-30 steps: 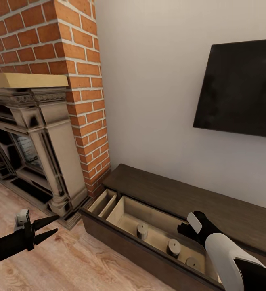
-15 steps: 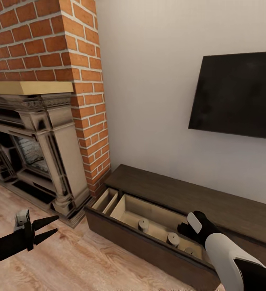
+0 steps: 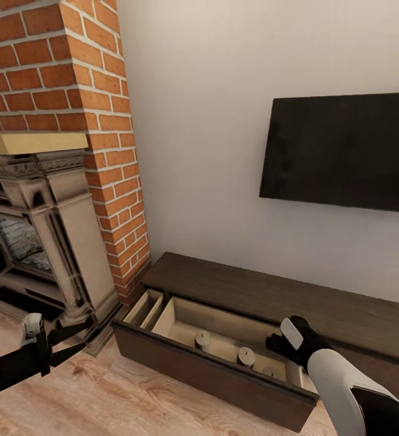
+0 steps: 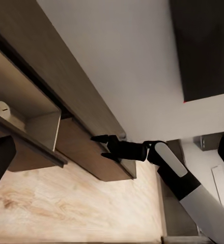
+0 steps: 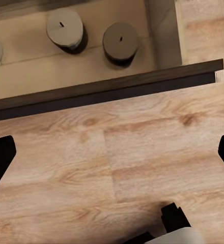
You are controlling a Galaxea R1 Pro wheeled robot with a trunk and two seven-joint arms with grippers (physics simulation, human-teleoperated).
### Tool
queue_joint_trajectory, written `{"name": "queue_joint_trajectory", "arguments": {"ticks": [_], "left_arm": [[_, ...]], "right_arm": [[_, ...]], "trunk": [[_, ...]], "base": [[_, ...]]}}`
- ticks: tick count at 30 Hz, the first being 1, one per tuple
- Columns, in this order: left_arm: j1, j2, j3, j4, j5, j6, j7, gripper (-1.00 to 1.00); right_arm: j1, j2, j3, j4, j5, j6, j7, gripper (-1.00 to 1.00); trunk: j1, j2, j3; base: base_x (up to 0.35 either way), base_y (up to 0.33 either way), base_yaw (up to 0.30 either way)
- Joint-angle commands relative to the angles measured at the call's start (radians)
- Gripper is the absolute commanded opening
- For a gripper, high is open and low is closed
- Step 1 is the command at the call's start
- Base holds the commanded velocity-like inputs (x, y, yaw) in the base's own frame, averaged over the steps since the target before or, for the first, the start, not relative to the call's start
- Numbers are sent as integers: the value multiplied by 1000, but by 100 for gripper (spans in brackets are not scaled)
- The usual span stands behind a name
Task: Place each of the two pumpkins and all three candles from the living room inside a cabinet in the living room (use any cabinet), then make sure every cabinet is closed, and position the cauldron so it is next to a table in the living room.
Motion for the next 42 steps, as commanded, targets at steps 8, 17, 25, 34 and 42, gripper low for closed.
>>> {"name": "queue_joint_trajectory", "arguments": {"ticks": [8,17,25,34,42], "left_arm": [[-1,0,1,0,-9,3,-10,100],[-1,0,0,0,-9,3,-10,100],[-1,0,1,1,-10,3,-10,100],[0,-1,2,2,-11,3,-8,100],[0,-1,1,3,-11,3,-7,100]], "right_arm": [[0,-1,-1,-2,-10,1,-7,100],[0,-1,-1,-2,-10,0,-7,100],[0,-1,-1,-2,-10,0,-7,100],[0,0,-1,-2,-10,0,-7,100],[0,0,0,-2,-10,0,-7,100]], "trunk": [[-31,56,34],[-65,119,74],[-69,126,87],[-69,126,98],[-69,126,106]], "base": [[0,0,-210],[0,0,-211],[0,0,-211],[15,121,-211],[4,284,-166]]}}
